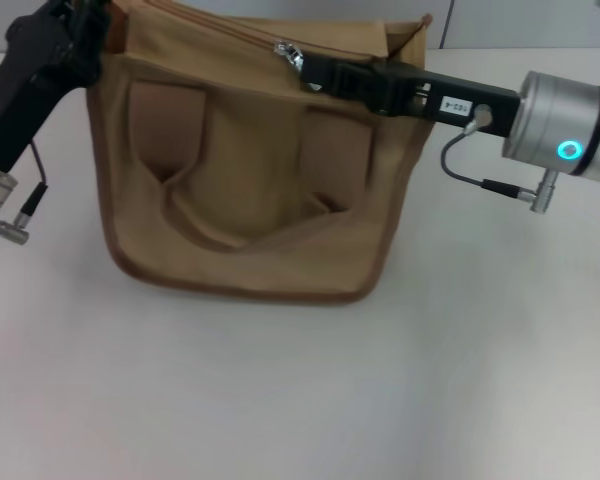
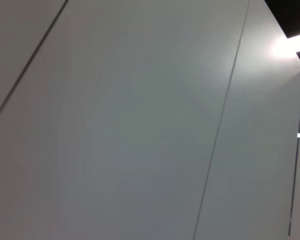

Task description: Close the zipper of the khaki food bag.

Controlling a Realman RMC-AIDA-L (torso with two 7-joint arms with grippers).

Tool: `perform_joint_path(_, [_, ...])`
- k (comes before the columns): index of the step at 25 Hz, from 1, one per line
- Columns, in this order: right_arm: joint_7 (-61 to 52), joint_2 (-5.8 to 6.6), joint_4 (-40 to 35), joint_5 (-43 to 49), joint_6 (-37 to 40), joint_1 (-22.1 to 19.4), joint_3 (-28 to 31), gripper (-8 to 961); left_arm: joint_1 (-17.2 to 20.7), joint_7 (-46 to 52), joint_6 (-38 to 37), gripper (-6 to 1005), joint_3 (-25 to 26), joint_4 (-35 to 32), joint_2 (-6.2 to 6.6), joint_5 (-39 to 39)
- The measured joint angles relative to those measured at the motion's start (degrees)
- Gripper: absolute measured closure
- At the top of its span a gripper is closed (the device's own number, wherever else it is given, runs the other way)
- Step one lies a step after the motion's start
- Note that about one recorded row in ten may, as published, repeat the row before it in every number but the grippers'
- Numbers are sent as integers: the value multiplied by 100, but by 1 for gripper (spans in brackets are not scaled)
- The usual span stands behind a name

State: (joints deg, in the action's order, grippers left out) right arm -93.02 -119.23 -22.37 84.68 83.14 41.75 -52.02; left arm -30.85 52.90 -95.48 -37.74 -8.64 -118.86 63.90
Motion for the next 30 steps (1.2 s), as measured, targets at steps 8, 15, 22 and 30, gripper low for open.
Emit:
perform_joint_path(8, [-70,6,-182,-8,154,-258,195,953,185,46,4,920,299,-79,24,-10])
perform_joint_path(15, [-94,10,-213,-29,174,-411,360,954,344,50,11,919,439,-95,24,-14])
perform_joint_path(22, [70,7,-173,-468,347,-592,426,953,375,40,12,918,432,-78,21,-10])
perform_joint_path(30, [1323,-26,38,-979,812,-896,390,844,475,-369,-158,916,302,-94,14,72])
